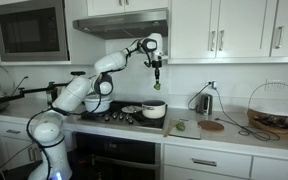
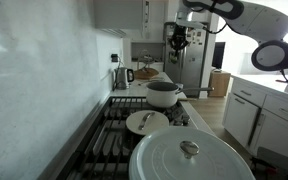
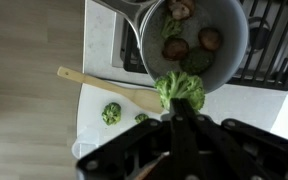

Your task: Place the broccoli inside the open white pot

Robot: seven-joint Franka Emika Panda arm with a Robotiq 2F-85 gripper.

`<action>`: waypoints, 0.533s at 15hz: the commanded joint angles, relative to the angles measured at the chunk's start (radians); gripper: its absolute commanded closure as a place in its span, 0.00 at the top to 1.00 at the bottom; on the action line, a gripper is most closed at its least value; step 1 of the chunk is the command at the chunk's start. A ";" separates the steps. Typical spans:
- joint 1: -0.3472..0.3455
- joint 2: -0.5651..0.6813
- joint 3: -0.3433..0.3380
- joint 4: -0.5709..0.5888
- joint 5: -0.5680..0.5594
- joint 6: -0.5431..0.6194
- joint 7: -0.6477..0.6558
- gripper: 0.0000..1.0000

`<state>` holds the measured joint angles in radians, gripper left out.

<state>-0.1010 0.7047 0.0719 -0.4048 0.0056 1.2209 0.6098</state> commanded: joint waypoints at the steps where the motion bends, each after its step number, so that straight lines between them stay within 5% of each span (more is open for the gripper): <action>1: 0.026 -0.015 0.007 -0.016 0.004 -0.056 0.013 0.01; 3: 0.059 0.035 -0.033 0.071 0.033 -0.120 0.020 0.01; 4: 0.052 -0.007 0.003 -0.008 0.009 -0.106 0.026 0.01; 6: 0.083 0.046 -0.039 0.073 0.026 -0.161 0.020 0.01; 8: 0.088 0.024 -0.019 0.011 -0.003 -0.166 0.030 0.01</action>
<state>-0.0294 0.7243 0.0550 -0.3875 0.0079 1.0911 0.6154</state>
